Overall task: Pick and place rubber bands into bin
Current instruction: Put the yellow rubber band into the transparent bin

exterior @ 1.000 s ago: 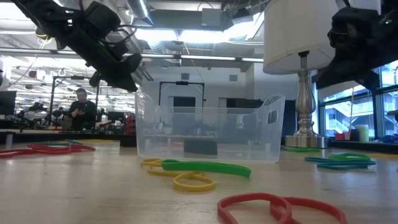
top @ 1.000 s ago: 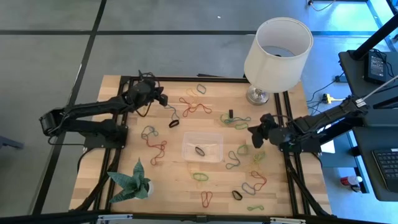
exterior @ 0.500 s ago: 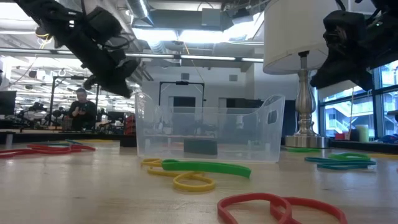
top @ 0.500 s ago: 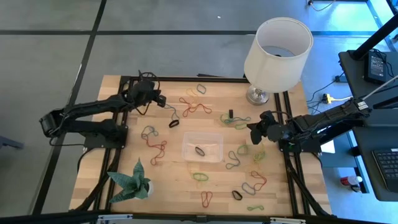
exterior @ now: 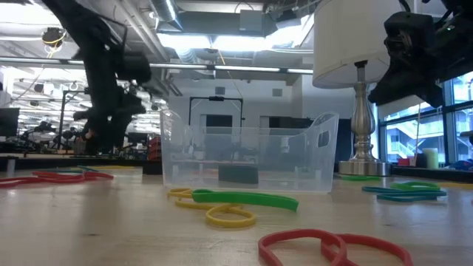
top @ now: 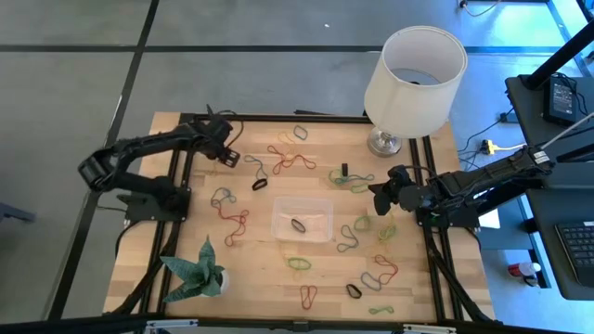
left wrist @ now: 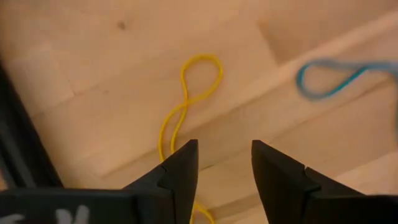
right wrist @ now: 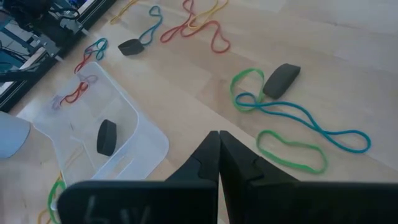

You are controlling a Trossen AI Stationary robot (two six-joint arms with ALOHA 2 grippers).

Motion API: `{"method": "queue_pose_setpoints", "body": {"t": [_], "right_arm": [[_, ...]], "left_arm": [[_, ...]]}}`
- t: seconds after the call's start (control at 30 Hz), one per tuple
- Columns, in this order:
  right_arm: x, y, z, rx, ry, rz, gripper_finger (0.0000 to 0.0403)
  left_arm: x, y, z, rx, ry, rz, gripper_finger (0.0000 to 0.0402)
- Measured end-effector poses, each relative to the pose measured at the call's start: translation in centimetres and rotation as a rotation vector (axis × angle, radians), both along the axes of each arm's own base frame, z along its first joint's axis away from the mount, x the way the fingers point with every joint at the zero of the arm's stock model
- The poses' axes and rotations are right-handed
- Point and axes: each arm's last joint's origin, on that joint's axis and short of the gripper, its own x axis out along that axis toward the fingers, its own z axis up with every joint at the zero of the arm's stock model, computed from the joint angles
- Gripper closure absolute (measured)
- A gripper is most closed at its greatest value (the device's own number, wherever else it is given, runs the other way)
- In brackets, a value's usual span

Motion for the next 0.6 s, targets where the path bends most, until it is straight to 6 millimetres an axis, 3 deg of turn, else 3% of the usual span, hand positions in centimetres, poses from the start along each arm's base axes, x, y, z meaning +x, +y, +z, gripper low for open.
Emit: {"method": "queue_pose_setpoints", "body": {"t": [0.23,0.43,0.6], "right_arm": [[0.1,0.0,0.1,0.009,-0.015,-0.004,0.0395],[0.1,0.0,0.1,0.009,-0.015,-0.004,0.0395],[0.1,0.0,0.1,0.006,-0.013,-0.002,0.0395]], "left_arm": [[0.2,0.8,-2.6,-0.016,0.179,0.052,0.027],[0.6,1.1,-4.3,-0.082,0.234,0.05,0.029],[0.8,1.1,-4.8,-0.133,0.226,0.046,0.0357]]}}
